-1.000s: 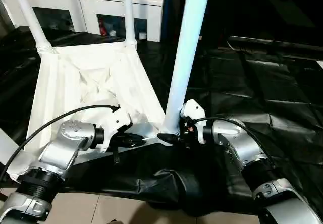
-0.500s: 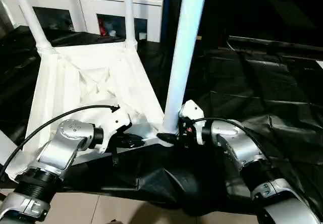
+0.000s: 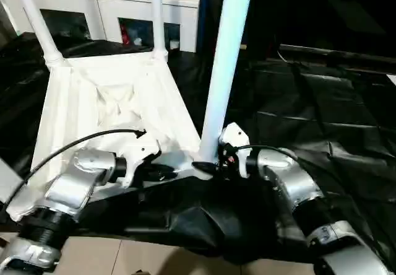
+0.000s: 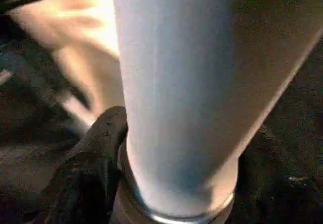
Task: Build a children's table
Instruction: Rotate leg to tighten
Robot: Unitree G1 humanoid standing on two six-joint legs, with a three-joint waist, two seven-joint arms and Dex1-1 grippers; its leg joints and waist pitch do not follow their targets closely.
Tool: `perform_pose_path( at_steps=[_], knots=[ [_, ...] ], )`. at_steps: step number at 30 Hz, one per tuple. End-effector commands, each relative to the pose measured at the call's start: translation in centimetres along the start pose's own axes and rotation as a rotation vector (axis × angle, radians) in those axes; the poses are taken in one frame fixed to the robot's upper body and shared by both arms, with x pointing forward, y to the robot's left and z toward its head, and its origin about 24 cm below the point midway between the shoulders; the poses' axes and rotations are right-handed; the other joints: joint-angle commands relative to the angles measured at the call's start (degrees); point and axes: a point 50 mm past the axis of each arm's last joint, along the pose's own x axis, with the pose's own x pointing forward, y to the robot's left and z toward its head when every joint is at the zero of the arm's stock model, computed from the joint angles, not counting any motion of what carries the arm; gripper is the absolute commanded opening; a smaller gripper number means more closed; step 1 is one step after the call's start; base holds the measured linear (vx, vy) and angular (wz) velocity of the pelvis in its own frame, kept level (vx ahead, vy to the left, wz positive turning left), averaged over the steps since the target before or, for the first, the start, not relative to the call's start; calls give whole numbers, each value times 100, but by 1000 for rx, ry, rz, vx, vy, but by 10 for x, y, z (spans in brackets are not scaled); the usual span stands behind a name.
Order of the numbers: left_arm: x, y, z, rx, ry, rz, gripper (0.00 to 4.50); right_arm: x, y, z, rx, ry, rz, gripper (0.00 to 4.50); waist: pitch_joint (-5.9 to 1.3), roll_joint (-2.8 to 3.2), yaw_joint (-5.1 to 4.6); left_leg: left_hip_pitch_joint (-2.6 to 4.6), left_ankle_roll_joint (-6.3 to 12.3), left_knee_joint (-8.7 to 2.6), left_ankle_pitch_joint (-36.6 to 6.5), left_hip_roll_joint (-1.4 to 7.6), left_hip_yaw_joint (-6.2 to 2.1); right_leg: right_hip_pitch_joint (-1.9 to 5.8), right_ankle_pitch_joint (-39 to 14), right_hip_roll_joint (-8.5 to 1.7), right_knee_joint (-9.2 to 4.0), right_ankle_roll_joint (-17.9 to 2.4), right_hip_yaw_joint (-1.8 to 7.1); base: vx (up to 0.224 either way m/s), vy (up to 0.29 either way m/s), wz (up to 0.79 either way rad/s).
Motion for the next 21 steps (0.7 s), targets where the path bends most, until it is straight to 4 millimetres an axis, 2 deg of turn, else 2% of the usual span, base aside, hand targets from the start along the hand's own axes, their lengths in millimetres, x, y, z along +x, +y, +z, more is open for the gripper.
perform_pose_path(
  at_steps=[1, 2, 3, 4, 5, 6, 8, 9, 10, 14, 15, 17, 19, 21],
  knots=[
    [18, 0, -6, -84, 28, 142, 0, 14, 14, -9, 55, 44, -82, 272, -305, 103, 2, 73, -195, -400, -1685, 147, -46, 227, -2112, -409, -526, -821, 336, 0, 0, 0],
    [18, 0, -6, -84, 28, 142, 0, 14, 14, -9, 55, 44, -82, 272, -299, 97, 0, 64, -189, -406, -1719, 140, -53, 231, -2181, -409, -541, -789, 330, 0, 0, 0],
    [32, -4, 1, -102, 12, 188, 0, 24, 21, -11, 70, 71, -155, 272, -293, 57, -4, 57, -147, -410, -1784, 127, -57, 231, -2392, -414, -570, -671, 315, 0, 0, 0],
    [34, -4, 2, -104, 9, 198, 0, 26, 22, -12, 66, 78, -170, 272, -293, 57, -4, 57, -147, -410, -1784, 127, -57, 231, -2392, -414, -570, -671, 315, 0, 0, 0],
    [36, -5, 3, -106, 7, 205, 0, 27, 23, -12, 64, 82, -180, 272, -264, 79, -8, 81, -140, -413, -1936, 112, -64, 202, -2753, -412, -613, -555, 297, 0, 0, 0],
    [46, -11, 7, -87, 9, 188, 0, 36, 34, -8, 55, 73, -140, 272, -258, 67, -15, 128, -96, -398, -2156, 90, -76, 175, -3274, -434, -690, -350, 273, 0, 0, 0],
    [50, -15, 9, -73, 4, 164, 0, 40, 41, -2, 44, 37, -89, 272, -273, 66, -12, 124, -68, -398, -2175, 89, -85, 184, -3378, -441, -712, -246, 267, 0, 0, 0],
    [49, -16, 10, -70, -2, 156, 0, 41, 40, 0, 54, 25, -88, 307, -281, 71, -8, 108, -41, -414, -2110, 98, -88, 182, -3267, -434, -706, -221, 273, 0, 0, 0],
    [49, -16, 10, -68, -5, 152, 0, 41, 40, 1, 63, 22, -91, 342, -281, 71, -8, 108, -41, -414, -2110, 98, -88, 182, -3267, -434, -706, -221, 273, 0, 0, 0],
    [40, -15, 8, -36, -14, 115, 0, 37, 33, 3, 62, 12, -81, 353, -286, 84, -16, 72, -22, -438, -2103, 108, -97, 194, -3063, -429, -672, -290, 277, 0, 0, 0],
    [38, -15, 7, -34, -14, 108, 0, 35, 31, 4, 45, 9, -81, 384, -290, 88, -18, 64, -21, -445, -2081, 112, -102, 198, -3019, -432, -665, -296, 280, 0, 0, 0],
    [29, -14, 2, -20, -2, 70, 0, 28, 23, 5, -5, 6, -52, 384, -303, 96, -15, 56, -10, -444, -2034, 114, -99, 208, -2863, -438, -645, -356, 287, 0, 0, 0],
    [26, -15, 1, -5, -9, 40, 0, 25, 19, 6, -23, 5, -31, 384, -306, 84, -36, 15, 34, -449, -1910, 114, -93, 236, -2718, -431, -628, -396, 293, 0, 0, 0],
    [16, -18, -4, 31, -14, -50, 0, 13, 9, 10, -57, -12, 32, 384, -317, 84, -28, 12, 74, -438, -1794, 115, -87, 250, -2604, -433, -611, -440, 300, 0, 0, 0]
  ],
)
